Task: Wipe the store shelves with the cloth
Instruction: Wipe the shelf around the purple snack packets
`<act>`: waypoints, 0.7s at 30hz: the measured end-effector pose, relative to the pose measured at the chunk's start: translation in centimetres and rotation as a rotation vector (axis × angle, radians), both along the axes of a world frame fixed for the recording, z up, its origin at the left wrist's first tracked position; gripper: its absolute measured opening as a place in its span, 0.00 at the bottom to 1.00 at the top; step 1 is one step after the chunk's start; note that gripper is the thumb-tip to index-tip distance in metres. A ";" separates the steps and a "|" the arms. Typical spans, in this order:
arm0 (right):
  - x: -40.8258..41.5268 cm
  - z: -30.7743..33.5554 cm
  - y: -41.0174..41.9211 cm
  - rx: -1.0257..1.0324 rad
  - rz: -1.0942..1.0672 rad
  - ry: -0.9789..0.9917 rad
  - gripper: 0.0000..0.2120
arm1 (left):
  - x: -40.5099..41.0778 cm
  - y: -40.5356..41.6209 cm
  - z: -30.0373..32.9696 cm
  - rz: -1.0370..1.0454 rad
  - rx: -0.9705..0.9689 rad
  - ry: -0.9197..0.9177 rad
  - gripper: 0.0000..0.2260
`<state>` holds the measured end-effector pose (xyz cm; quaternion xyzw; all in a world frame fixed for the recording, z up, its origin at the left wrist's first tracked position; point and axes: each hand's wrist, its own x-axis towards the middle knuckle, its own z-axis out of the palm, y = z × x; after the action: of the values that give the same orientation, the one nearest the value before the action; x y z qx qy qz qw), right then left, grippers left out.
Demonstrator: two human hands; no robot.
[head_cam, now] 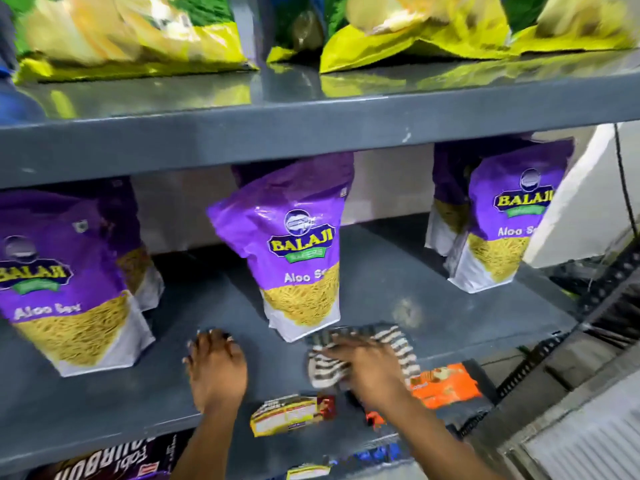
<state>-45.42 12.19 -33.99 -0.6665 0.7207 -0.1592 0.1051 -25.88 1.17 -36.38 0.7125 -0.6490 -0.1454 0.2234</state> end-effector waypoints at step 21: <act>-15.2 0.4 -19.7 0.355 -0.042 0.056 0.26 | -3.5 -0.1 -1.2 -0.108 0.080 -0.280 0.27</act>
<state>-60.62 -7.48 -33.56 -0.6265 0.7538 -0.0131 0.1978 -29.41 1.06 -37.58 0.6982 -0.7049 -0.0822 0.0939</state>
